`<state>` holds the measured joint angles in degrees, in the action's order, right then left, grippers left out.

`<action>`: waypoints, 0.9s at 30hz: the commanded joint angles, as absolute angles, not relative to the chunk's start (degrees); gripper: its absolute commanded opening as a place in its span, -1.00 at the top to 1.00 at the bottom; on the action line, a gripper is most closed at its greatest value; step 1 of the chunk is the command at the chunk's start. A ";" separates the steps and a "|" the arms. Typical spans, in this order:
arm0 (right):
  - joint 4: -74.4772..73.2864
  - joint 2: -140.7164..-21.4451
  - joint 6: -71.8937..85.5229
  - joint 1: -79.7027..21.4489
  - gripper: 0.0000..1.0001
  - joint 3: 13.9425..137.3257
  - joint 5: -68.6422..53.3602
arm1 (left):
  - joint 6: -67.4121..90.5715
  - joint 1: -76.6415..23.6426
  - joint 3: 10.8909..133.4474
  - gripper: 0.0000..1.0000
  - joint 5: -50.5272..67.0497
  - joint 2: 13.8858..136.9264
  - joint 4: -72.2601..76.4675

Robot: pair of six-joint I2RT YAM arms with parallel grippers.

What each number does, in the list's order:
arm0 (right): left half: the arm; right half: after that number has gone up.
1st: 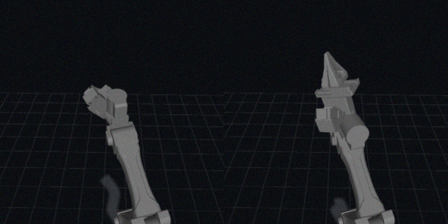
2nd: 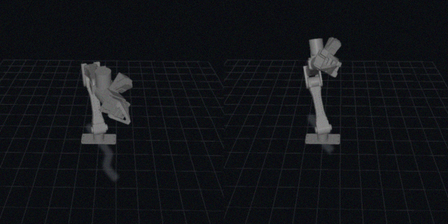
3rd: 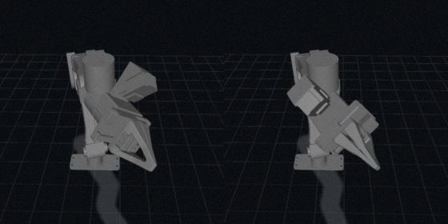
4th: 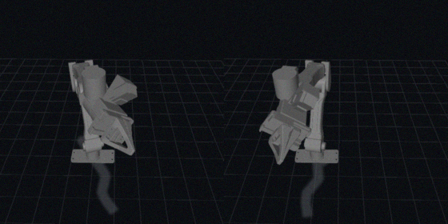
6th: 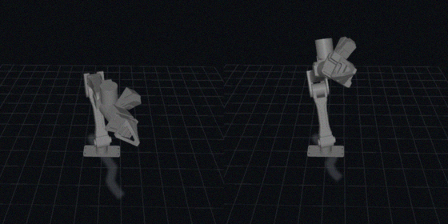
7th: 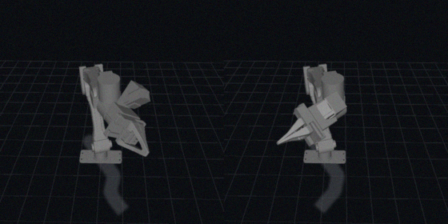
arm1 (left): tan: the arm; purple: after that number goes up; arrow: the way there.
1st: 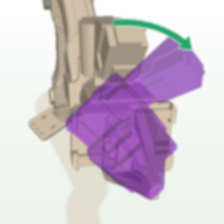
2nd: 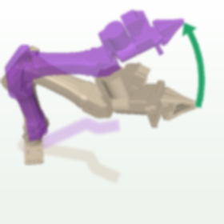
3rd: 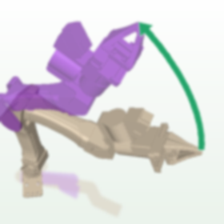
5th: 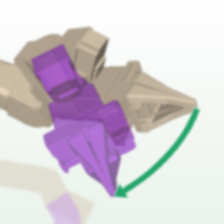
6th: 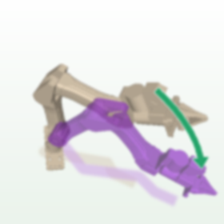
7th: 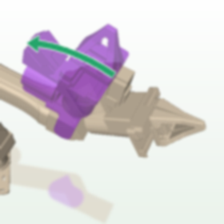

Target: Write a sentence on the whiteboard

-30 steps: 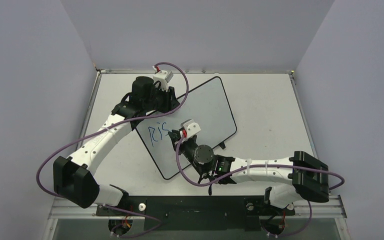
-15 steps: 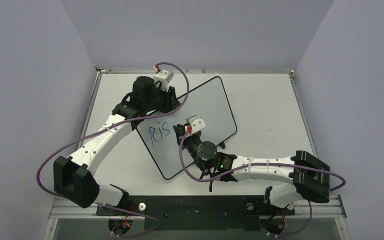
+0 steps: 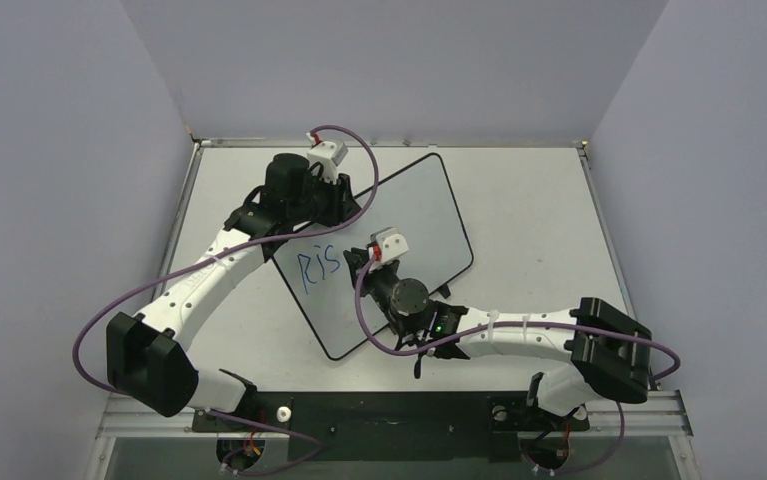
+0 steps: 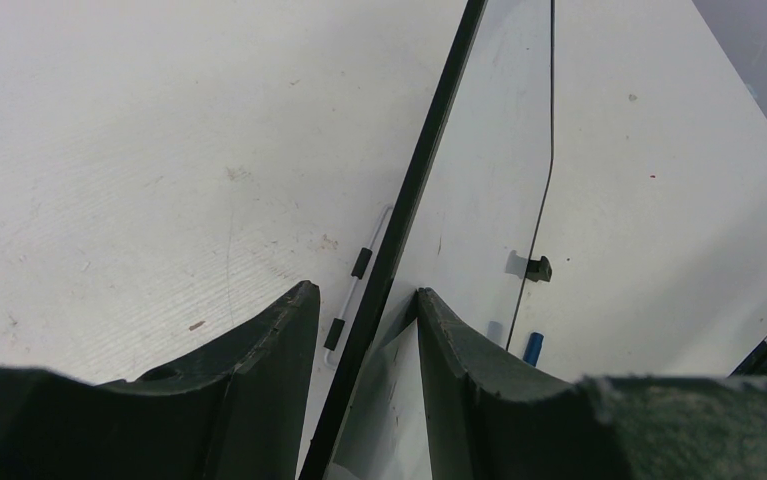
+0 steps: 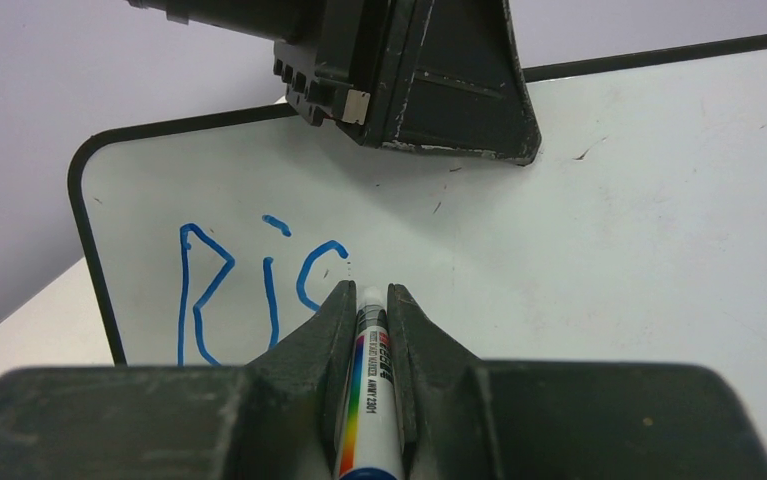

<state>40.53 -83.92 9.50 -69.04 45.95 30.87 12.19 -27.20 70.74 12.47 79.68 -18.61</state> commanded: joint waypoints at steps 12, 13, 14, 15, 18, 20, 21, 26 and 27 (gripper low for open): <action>43.77 -86.47 14.18 -67.27 1.00 46.14 28.76 | 10.76 -27.42 72.03 1.00 10.62 76.80 -14.03; 43.83 -86.59 14.33 -67.21 1.00 45.97 28.84 | 10.73 -27.42 72.06 1.00 10.67 76.85 -14.05; 43.89 -86.71 14.42 -67.05 1.00 45.92 28.94 | 10.73 -27.42 72.06 1.00 10.70 76.83 -14.06; 43.82 -86.98 14.59 -67.06 1.00 45.71 28.97 | 10.72 -27.42 72.07 1.00 10.74 76.89 -14.02; 43.37 -87.31 14.94 -66.81 1.00 45.51 29.35 | 10.72 -27.42 71.99 1.00 10.65 76.82 -14.03; 42.88 -87.36 15.13 -66.61 1.00 45.33 29.76 | 10.70 -27.42 72.06 1.00 10.72 76.88 -14.04; 42.76 -87.30 15.21 -66.40 1.00 45.17 29.87 | 10.72 -27.42 72.02 1.00 10.77 76.94 -14.01; 42.21 -86.94 15.71 -65.78 1.00 44.54 30.13 | 10.72 -27.47 72.07 1.00 10.72 76.82 -13.98; 42.11 -86.89 15.73 -65.71 1.00 44.51 30.23 | 10.72 -27.48 72.11 1.00 10.72 76.86 -13.98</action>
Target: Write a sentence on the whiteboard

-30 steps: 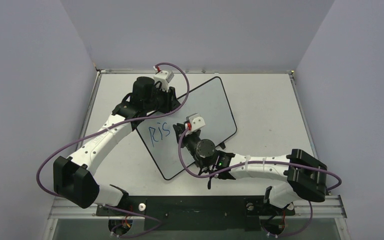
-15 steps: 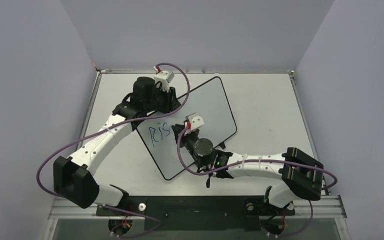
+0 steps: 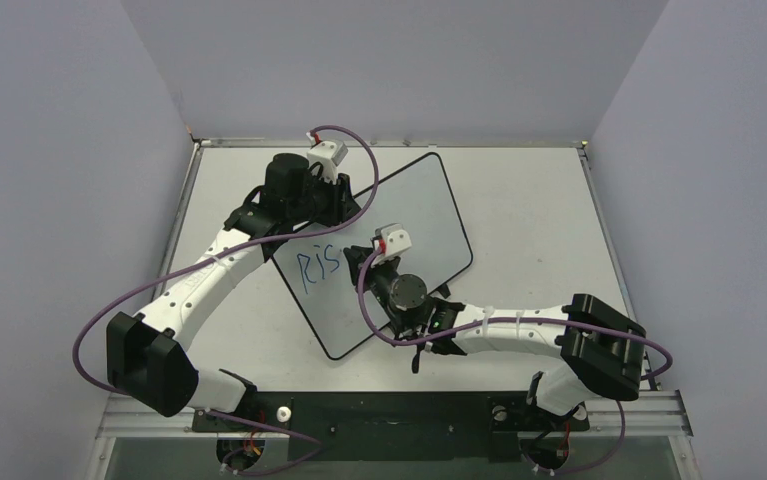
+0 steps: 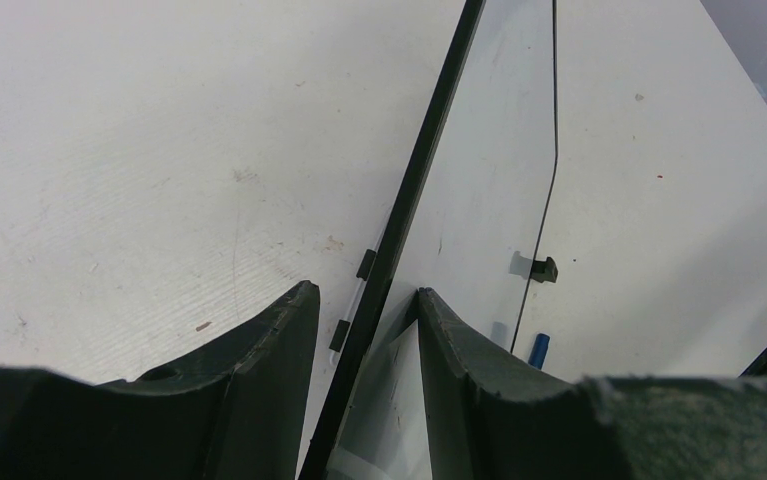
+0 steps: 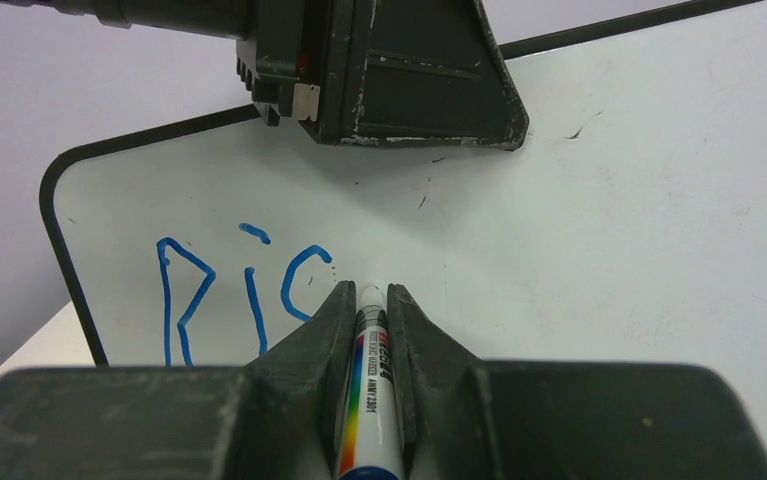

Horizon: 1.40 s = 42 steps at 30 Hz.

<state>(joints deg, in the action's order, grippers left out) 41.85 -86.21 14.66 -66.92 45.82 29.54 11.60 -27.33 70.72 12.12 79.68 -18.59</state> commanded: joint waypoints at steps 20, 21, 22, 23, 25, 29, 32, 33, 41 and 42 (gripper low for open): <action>40.22 -85.71 12.96 -64.68 1.00 47.46 30.05 | 10.57 -27.76 72.07 1.00 10.56 76.97 -14.04; 40.15 -85.74 12.85 -64.66 1.00 47.59 29.99 | 10.56 -27.76 72.12 1.00 10.55 76.98 -14.06; 39.99 -85.75 12.77 -64.68 1.00 47.96 29.89 | 10.55 -27.77 72.08 1.00 10.50 76.99 -14.06; 39.94 -85.77 12.71 -64.64 1.00 48.10 29.71 | 10.55 -27.77 72.08 1.00 10.48 76.99 -14.11; 39.71 -85.75 12.59 -64.64 1.00 48.61 29.48 | 10.55 -27.77 72.08 1.00 10.42 76.97 -14.08; 39.33 -86.05 12.55 -64.69 1.00 49.46 28.88 | 10.54 -27.77 72.07 1.00 10.38 76.99 -14.08; 39.27 -86.15 12.72 -64.68 1.00 49.61 28.39 | 10.50 -27.78 72.08 1.00 10.37 76.92 -14.09; 39.31 -86.14 12.82 -64.69 1.00 49.58 28.04 | 10.52 -27.78 72.07 1.00 10.33 76.97 -14.12; 40.52 -86.12 13.28 -65.35 1.00 48.77 25.49 | 10.46 -27.82 72.10 1.00 10.28 76.98 -14.23; 40.69 -86.08 13.15 -65.46 1.00 48.69 24.96 | 10.46 -27.80 72.08 1.00 10.28 76.99 -14.17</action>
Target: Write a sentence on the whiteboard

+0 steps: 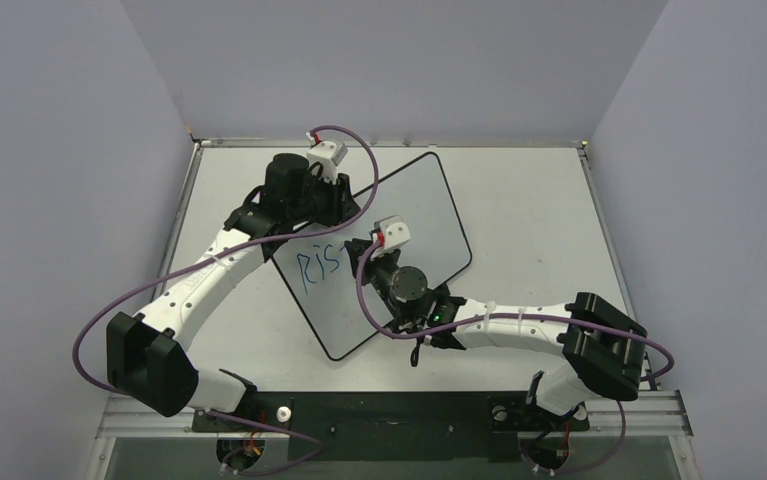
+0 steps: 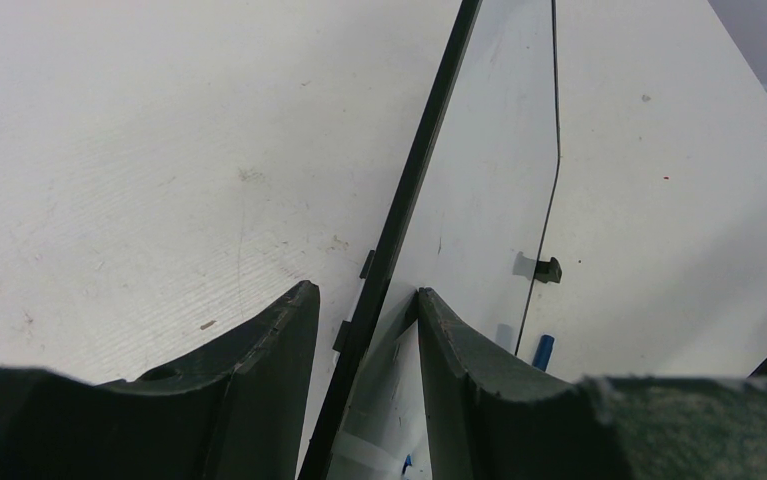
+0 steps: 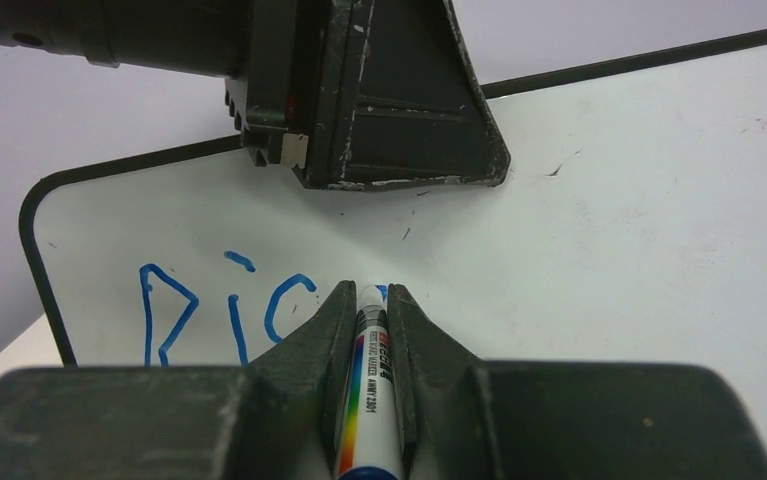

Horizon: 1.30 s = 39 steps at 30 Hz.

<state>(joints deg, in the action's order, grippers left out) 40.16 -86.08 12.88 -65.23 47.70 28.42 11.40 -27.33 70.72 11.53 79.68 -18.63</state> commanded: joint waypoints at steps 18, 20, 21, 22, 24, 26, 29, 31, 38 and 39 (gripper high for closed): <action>40.63 -85.66 14.03 -66.85 1.00 44.73 25.30 | 10.11 -27.77 72.07 1.00 9.51 76.67 -14.41; 40.61 -85.13 14.23 -66.88 1.00 43.74 25.78 | 10.11 -27.77 72.10 1.00 9.54 76.61 -14.38; 40.61 -84.97 14.32 -66.84 1.00 43.15 26.11 | 10.06 -27.77 72.08 1.00 9.50 76.63 -14.47; 40.56 -84.66 14.50 -66.85 1.00 42.89 26.24 | 10.05 -27.77 72.07 1.00 9.50 76.64 -14.44; 40.11 -84.18 14.80 -66.88 1.00 42.40 26.72 | 10.06 -27.77 72.07 1.00 9.59 76.63 -14.43; 39.52 -83.75 14.99 -66.87 1.00 42.22 27.48 | 10.05 -27.80 72.07 1.00 9.58 76.62 -14.48; 38.40 -83.13 14.98 -66.81 1.00 42.23 29.28 | 10.02 -27.85 72.04 1.00 9.51 76.63 -14.43; 37.57 -82.74 14.65 -66.74 1.00 42.39 30.34 | 10.02 -27.86 72.08 1.00 9.56 76.58 -14.44; 36.02 -81.59 12.69 -66.47 1.00 43.31 33.07 | 10.02 -27.86 72.05 1.00 9.58 76.56 -14.50; 35.94 -81.28 11.92 -66.45 1.00 43.41 33.10 | 10.02 -27.86 72.06 1.00 9.58 76.58 -14.50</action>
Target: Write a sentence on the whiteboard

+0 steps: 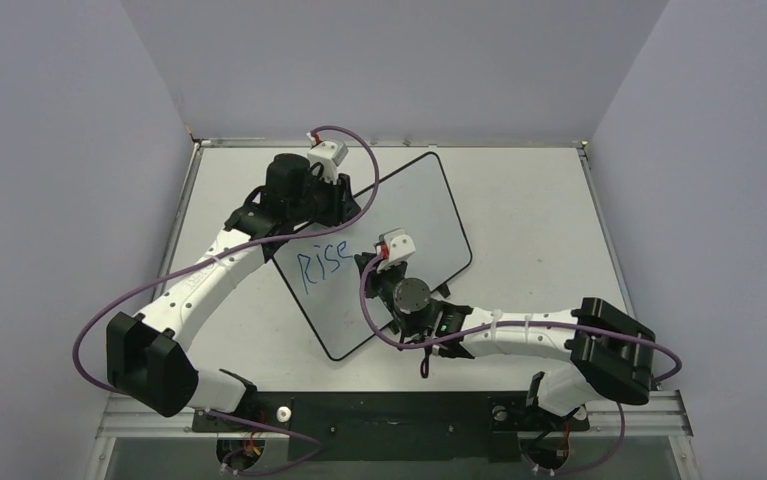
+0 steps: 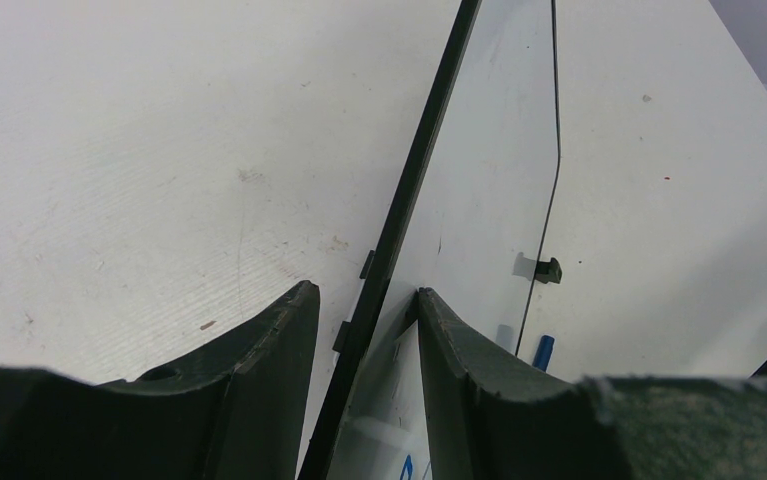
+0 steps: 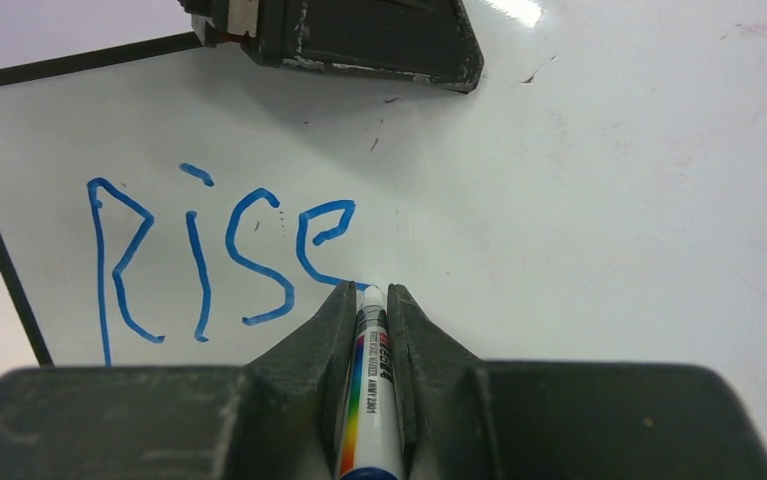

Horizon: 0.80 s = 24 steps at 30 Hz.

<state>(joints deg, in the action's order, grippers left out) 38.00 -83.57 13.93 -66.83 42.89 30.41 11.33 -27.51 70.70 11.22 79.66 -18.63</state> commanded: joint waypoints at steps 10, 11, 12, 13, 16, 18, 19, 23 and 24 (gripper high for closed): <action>37.10 -72.73 8.57 -66.29 1.00 41.71 32.74 | 9.79 -27.95 72.25 1.00 10.31 76.89 -14.62; 37.62 -71.55 7.79 -65.99 1.00 41.03 32.76 | 9.43 -27.95 72.25 1.00 10.77 76.92 -14.56; 37.93 -71.02 7.28 -65.73 1.00 40.27 32.89 | 9.24 -27.95 72.23 1.00 11.10 76.91 -14.54; 38.49 -70.18 6.30 -65.23 1.00 39.87 32.97 | 8.88 -27.95 72.19 1.00 11.67 76.75 -14.52; 38.93 -68.56 5.07 -63.44 1.00 37.97 31.57 | 8.22 -28.02 71.79 1.00 12.39 76.39 -14.13; 40.31 -67.34 5.27 -61.24 1.00 36.22 28.60 | 7.84 -28.11 71.46 1.00 12.71 75.98 -13.91; 40.81 -66.54 6.24 -59.47 1.00 35.69 26.24 | 7.72 -28.16 71.46 1.00 12.72 75.88 -13.85; 42.37 -65.36 7.73 -54.82 1.00 33.27 20.71 | 7.41 -28.22 71.37 1.00 12.77 75.81 -13.81; 42.74 -65.33 7.64 -53.94 1.00 32.75 19.98 | 7.35 -28.21 71.32 1.00 12.86 75.74 -13.81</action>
<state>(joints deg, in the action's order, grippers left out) 38.54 -67.13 6.79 -56.97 34.04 26.61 9.56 -28.05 70.63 12.40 78.65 -18.57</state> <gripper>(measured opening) 0.106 0.372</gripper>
